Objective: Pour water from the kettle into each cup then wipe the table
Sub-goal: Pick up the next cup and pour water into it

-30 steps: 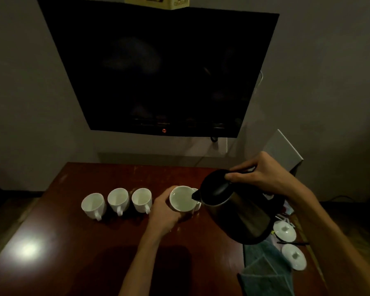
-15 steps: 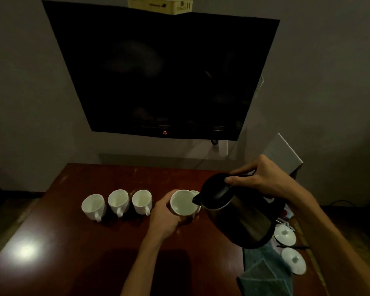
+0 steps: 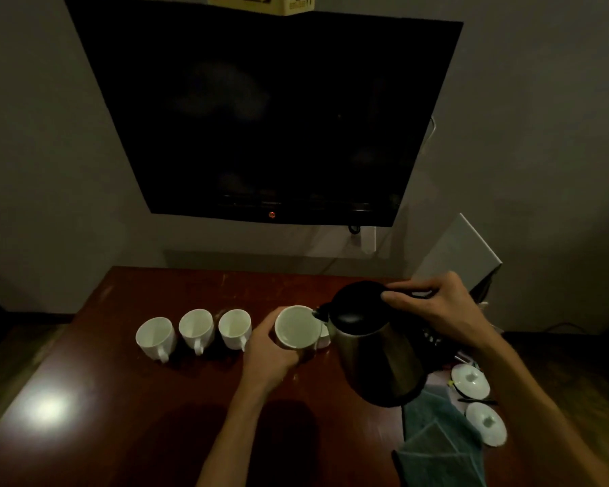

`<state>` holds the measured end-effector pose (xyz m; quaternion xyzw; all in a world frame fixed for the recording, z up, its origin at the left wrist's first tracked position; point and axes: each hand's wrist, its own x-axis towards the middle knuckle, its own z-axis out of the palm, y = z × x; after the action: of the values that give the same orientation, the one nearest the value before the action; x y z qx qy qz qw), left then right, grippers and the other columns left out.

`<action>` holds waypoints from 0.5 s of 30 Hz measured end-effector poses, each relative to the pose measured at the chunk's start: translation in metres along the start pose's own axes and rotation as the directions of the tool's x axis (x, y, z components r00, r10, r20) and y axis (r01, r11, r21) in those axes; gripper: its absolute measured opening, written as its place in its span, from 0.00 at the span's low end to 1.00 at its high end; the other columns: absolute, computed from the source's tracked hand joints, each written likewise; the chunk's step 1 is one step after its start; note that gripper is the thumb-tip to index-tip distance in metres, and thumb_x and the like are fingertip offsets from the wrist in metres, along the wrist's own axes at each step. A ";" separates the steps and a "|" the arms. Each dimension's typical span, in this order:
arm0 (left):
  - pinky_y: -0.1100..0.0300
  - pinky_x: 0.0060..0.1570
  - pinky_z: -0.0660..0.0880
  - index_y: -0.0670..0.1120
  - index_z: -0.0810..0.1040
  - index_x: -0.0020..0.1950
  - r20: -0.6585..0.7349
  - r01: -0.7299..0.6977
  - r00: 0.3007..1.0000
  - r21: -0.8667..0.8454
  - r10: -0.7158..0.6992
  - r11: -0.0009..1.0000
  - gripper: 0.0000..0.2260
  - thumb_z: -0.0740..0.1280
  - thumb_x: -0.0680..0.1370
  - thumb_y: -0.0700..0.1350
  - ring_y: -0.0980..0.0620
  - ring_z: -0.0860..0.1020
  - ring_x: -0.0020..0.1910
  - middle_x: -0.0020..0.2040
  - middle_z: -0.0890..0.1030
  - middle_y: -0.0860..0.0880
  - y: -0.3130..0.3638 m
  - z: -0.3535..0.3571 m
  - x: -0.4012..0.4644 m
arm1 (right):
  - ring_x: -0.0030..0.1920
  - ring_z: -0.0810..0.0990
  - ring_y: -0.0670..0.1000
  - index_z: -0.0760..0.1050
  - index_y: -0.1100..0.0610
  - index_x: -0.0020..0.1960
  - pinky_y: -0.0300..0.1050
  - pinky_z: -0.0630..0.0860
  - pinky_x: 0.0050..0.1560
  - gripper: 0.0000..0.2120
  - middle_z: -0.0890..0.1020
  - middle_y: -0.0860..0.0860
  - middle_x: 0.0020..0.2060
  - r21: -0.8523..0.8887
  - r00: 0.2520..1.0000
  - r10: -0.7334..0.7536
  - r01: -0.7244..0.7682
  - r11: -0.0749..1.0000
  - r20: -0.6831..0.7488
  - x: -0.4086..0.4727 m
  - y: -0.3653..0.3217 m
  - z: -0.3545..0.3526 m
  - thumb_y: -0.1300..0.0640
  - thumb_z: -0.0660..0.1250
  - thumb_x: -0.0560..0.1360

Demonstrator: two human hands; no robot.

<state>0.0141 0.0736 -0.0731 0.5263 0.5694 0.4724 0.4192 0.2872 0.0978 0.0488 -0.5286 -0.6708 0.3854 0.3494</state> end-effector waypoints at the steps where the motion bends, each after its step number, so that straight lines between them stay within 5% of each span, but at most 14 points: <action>1: 0.56 0.54 0.78 0.59 0.78 0.58 -0.016 0.007 1.000 0.005 -0.007 1.000 0.29 0.83 0.61 0.45 0.61 0.79 0.55 0.54 0.82 0.60 -0.002 0.000 0.000 | 0.45 0.88 0.48 0.86 0.51 0.52 0.41 0.84 0.46 0.15 0.89 0.45 0.43 0.031 1.000 0.000 0.000 1.000 -0.022 -0.002 0.005 0.003 0.47 0.75 0.67; 6: 0.59 0.52 0.75 0.64 0.76 0.54 -0.124 0.073 0.990 0.017 -0.070 0.997 0.29 0.82 0.62 0.41 0.66 0.77 0.53 0.51 0.81 0.64 -0.017 0.001 0.001 | 0.30 0.84 0.41 0.84 0.59 0.55 0.30 0.75 0.29 0.16 0.87 0.51 0.36 0.203 0.984 0.071 -0.037 0.978 -0.165 -0.014 0.027 0.025 0.56 0.76 0.69; 12: 0.47 0.62 0.74 0.58 0.73 0.63 -0.233 0.199 0.953 -0.004 -0.194 0.980 0.32 0.81 0.64 0.41 0.51 0.75 0.61 0.57 0.78 0.56 -0.041 0.008 0.006 | 0.30 0.82 0.37 0.85 0.62 0.56 0.29 0.75 0.32 0.16 0.85 0.42 0.31 0.285 0.948 0.153 -0.070 0.956 -0.280 -0.017 0.061 0.059 0.58 0.77 0.70; 15: 0.45 0.64 0.73 0.56 0.74 0.63 -0.263 0.230 0.938 -0.013 -0.225 0.973 0.30 0.81 0.65 0.42 0.51 0.74 0.62 0.60 0.77 0.55 -0.051 0.013 0.012 | 0.35 0.85 0.39 0.84 0.60 0.56 0.32 0.78 0.36 0.14 0.87 0.47 0.38 0.343 0.922 0.206 -0.087 0.935 -0.328 -0.021 0.078 0.076 0.60 0.77 0.70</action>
<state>0.0151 0.0864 -0.1253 0.3934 0.6809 0.4813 0.3873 0.2593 0.0768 -0.0562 -0.5754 -0.4817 0.4117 0.5171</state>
